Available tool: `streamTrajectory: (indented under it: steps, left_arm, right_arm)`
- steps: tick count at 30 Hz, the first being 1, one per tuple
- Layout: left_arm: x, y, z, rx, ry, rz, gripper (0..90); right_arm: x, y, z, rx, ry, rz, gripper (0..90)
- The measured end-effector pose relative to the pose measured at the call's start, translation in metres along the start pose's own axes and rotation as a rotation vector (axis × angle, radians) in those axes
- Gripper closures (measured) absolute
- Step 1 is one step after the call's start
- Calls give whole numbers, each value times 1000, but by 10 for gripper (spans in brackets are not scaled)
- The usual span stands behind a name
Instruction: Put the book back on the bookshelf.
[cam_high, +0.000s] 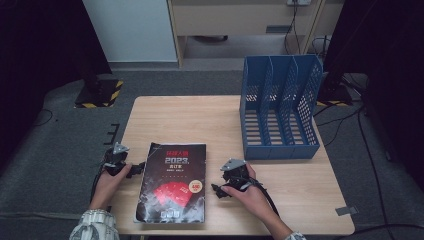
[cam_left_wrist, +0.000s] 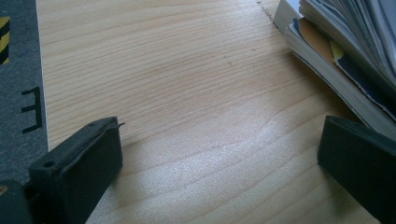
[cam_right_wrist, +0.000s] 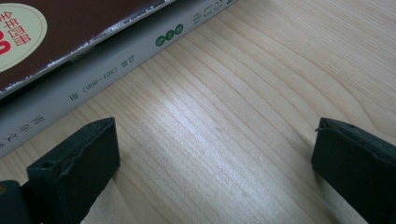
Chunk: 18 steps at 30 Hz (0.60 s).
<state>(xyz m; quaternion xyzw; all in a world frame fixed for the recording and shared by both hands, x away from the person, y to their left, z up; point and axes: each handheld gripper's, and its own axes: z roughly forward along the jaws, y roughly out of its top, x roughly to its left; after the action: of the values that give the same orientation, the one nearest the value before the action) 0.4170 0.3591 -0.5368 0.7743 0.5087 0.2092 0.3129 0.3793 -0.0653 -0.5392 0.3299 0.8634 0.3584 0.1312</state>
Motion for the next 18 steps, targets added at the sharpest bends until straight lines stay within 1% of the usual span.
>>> streamTrajectory:
  steps: [3,5,6,7,8,10,12,13,14,15,16,17,18]
  left_arm:
    - [-1,-2,-2,-5,-3,3,21]
    - [-2,-5,-6,-14,-12,5,36]
    - [-2,-7,-9,-9,-7,7,44]
    - [-2,-7,-11,-10,1,10,45]
    - [-3,-7,-17,-20,5,-1,52]
    - [-4,-6,-20,-25,8,-5,53]
    - [-9,-5,-25,-35,9,-6,57]
    - [-16,-5,-32,-44,1,-6,57]
    - [-16,-5,-32,-44,1,-6,57]
    - [-23,-6,-39,-54,-6,-15,59]
    - [-23,-6,-39,-54,-6,-15,79]
    - [-28,-7,-44,-62,1,-12,135]
    - [-33,-7,-49,-68,2,-9,135]
  right_arm:
    - [1,3,3,-2,1,-5,13]
    - [2,4,5,-4,1,-4,12]
    - [3,6,6,2,6,-7,13]
    - [3,7,7,-2,0,-6,12]
    - [4,7,7,-1,0,-4,13]
    - [4,7,7,0,-1,-3,14]
    - [4,6,7,0,-2,-1,14]
    - [4,6,6,0,-2,0,14]
    - [4,6,6,0,-2,0,14]
    - [4,6,6,0,-2,0,14]
    - [4,6,6,0,-2,0,14]
    - [4,6,6,0,-2,0,14]
    - [4,6,6,0,-2,0,14]
